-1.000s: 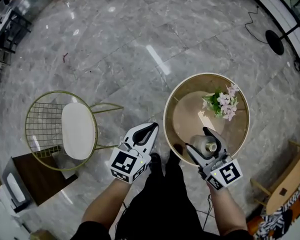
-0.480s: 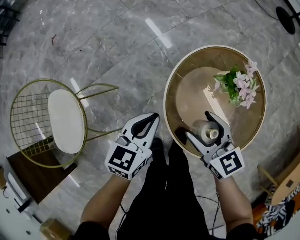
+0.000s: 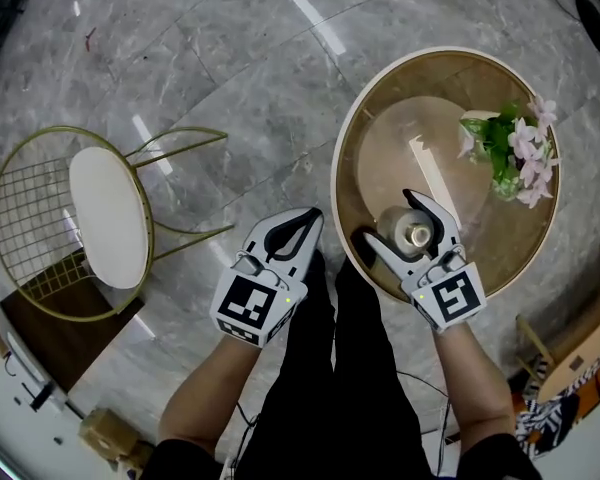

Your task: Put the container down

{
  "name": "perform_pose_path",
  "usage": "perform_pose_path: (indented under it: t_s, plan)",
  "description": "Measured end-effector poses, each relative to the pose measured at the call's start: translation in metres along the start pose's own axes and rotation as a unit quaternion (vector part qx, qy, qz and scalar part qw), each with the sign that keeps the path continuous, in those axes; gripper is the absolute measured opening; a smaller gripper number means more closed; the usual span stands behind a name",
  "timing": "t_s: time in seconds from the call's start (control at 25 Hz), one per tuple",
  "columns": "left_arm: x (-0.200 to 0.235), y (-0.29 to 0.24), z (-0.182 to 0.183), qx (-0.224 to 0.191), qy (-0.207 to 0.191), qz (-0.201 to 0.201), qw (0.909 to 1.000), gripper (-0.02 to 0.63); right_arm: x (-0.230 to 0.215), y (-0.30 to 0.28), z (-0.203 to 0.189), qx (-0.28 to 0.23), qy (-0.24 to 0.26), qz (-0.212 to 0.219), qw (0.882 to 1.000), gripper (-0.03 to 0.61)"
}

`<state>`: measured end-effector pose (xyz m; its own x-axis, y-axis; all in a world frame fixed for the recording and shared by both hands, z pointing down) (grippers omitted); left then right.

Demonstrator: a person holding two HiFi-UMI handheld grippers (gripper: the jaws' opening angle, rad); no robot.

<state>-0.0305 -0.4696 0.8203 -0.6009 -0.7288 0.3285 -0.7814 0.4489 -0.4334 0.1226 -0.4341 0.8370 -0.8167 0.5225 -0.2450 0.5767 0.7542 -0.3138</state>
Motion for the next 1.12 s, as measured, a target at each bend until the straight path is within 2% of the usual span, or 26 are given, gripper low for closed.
perform_pose_path:
  t_s: [0.16,0.28,0.44,0.72,1.0,1.12]
  plan:
    - [0.012,-0.007,-0.015,0.004,-0.003,0.005,1.0000,0.017,-0.010,-0.019,-0.016,0.007,0.015,0.009,1.000,0.348]
    - [0.016,-0.010,-0.023,0.004,0.008,0.014,0.9999,0.017,-0.017,-0.032,-0.026,0.016,0.034,0.014,0.999,0.348]
    - [0.018,-0.015,-0.026,0.001,0.021,0.021,0.9996,0.017,-0.028,-0.048,-0.036,0.026,0.054,0.019,0.998,0.348]
    - [0.027,-0.018,-0.024,0.007,0.012,0.030,0.9995,0.017,-0.038,-0.064,-0.049,0.037,0.089,0.018,0.995,0.350]
    - [0.026,-0.021,-0.014,0.013,-0.006,0.018,0.9997,0.017,-0.055,-0.073,-0.057,0.062,0.074,-0.033,0.995,0.350]
    - [0.021,-0.021,-0.011,0.011,-0.010,0.015,0.9998,0.017,-0.055,-0.068,-0.061,0.065,0.080,-0.034,0.994,0.351]
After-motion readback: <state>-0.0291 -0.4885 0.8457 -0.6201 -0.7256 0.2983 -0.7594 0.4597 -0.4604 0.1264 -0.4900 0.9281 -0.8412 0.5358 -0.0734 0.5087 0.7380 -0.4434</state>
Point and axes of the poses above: the fingertips, and each gripper's own axes: y backward along the fingers, x to its left, z out of its top, the point moved 5 cm from there along y, backward along the fingers, and after that the axes turned 10 degrees about -x, right-handed, at the moved point
